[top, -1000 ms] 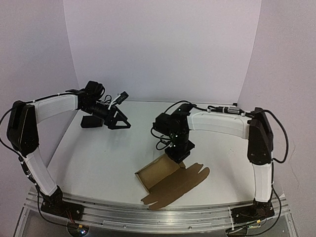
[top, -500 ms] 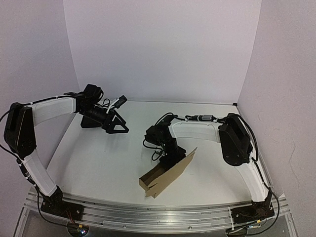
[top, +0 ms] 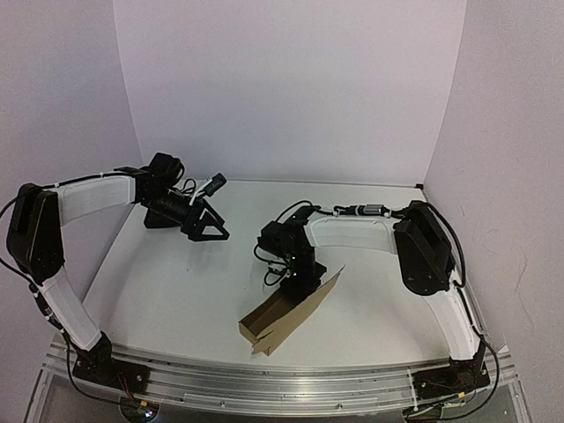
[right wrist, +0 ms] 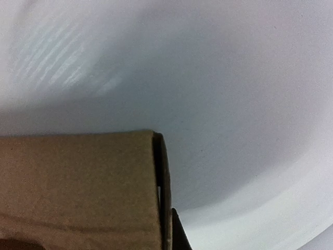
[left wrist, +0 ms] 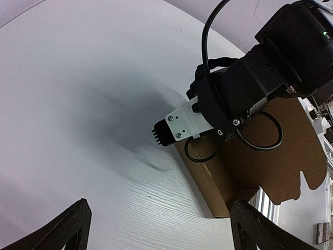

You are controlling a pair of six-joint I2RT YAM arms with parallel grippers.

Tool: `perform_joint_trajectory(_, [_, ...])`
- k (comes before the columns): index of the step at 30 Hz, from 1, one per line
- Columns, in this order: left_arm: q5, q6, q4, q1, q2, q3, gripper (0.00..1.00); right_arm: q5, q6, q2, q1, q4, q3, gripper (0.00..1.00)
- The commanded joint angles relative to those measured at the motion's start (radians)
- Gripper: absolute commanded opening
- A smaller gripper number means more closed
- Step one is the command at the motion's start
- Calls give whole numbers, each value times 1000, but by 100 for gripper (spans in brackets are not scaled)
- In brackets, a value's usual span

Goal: Fold the paper box

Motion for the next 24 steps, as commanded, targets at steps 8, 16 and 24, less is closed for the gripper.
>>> perform_joint_trajectory(8, [61, 26, 18, -1, -65, -39, 96, 54, -295, -4, 50, 55, 136, 53])
perform_joint_trajectory(16, [50, 90, 10, -1, -88, -75, 96, 209, -393, -66, 86, 115, 150, 76])
perform_joint_trajectory(24, [47, 128, 17, -1, -82, -78, 96, 218, -372, -301, 95, 290, 19, 98])
